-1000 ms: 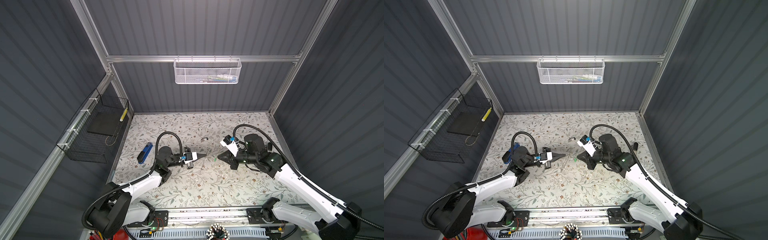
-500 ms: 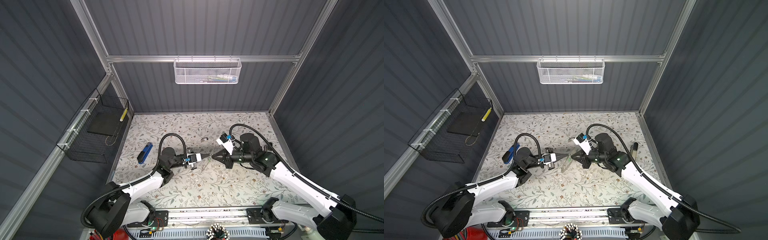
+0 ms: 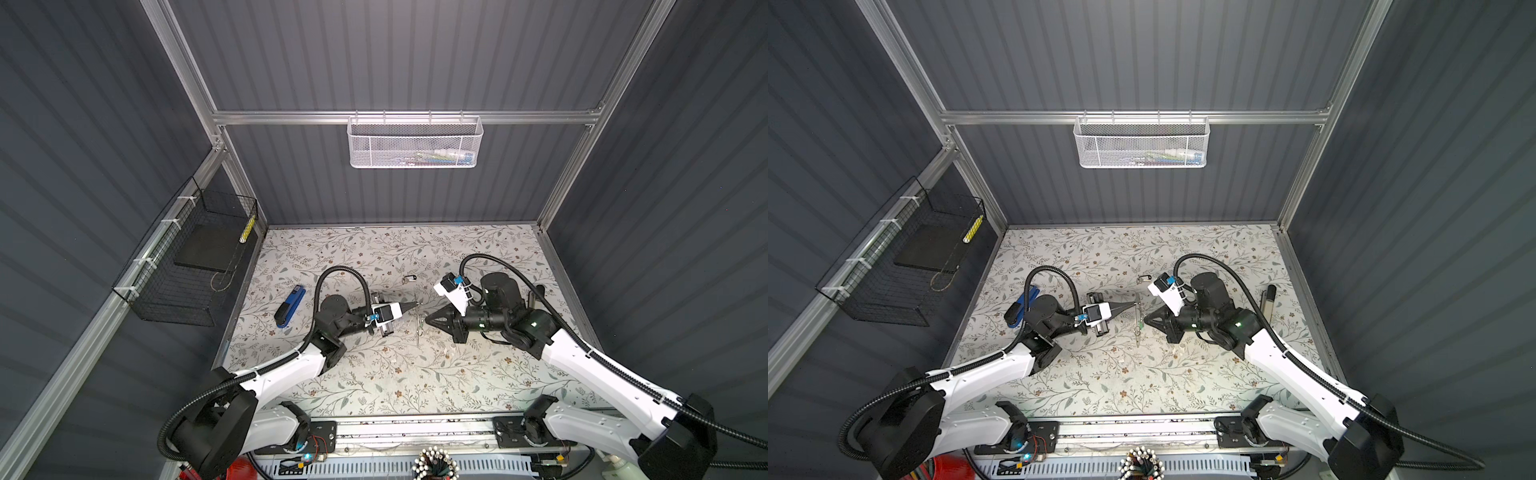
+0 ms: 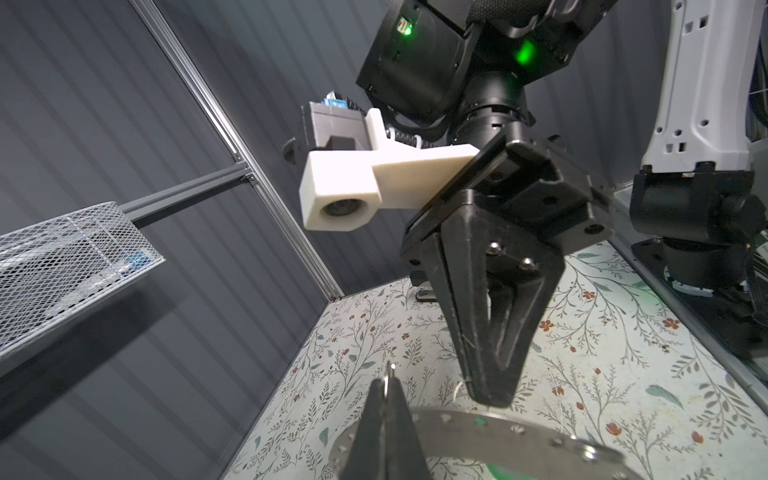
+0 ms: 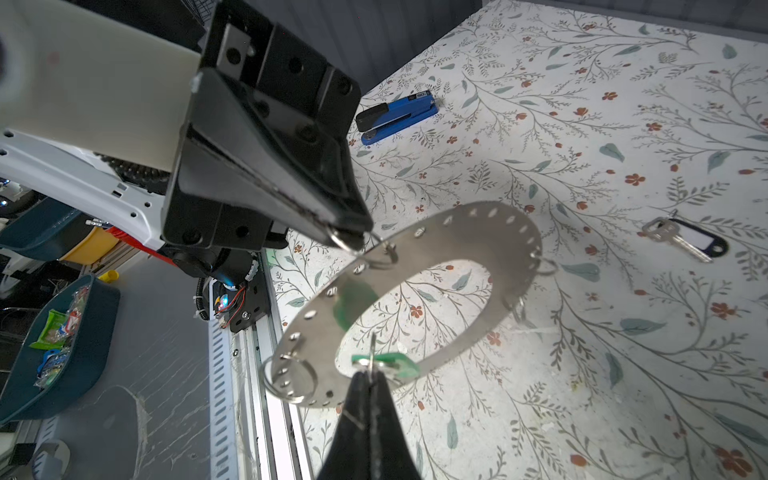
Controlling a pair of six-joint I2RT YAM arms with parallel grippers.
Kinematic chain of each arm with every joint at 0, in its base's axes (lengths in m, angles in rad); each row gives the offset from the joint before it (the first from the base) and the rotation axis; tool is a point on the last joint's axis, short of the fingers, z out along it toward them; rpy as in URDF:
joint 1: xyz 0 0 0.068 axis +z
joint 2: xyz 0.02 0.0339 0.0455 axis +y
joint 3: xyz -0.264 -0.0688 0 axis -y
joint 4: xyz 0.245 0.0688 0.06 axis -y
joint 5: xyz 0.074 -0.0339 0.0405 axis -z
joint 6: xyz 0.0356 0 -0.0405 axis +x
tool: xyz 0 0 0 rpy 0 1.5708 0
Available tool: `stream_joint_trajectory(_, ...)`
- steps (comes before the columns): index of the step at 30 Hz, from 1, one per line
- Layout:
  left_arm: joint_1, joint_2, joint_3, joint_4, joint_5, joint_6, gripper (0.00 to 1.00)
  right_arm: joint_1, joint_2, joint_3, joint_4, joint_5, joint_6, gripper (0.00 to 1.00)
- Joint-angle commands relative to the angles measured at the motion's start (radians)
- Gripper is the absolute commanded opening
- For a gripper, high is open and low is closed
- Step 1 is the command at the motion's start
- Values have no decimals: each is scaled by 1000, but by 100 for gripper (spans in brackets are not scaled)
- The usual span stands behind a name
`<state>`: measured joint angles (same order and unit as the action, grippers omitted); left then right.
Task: Put the keys on the keyring
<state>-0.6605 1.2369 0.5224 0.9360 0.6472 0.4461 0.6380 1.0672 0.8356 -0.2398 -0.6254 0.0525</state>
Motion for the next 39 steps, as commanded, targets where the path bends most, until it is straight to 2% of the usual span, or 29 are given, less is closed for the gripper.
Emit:
stream_joint_trajectory(1, -5, -18, 11, 26, -12, 21, 0, 15, -32, -10, 19, -14, -11, 0)
stream_joint_trajectory(7, -5, -8, 13, 18, 32, 28, 0, 16, -47, -9, 93, -6, 24, 0)
stream_joint_trajectory(29, -5, -23, 13, 12, 160, 41, 0, 11, -61, -47, 145, 47, 79, 0)
stream_joint_trajectory(39, -5, -39, 42, -117, 182, 117, 0, 7, -89, -81, 201, 33, 101, 0)
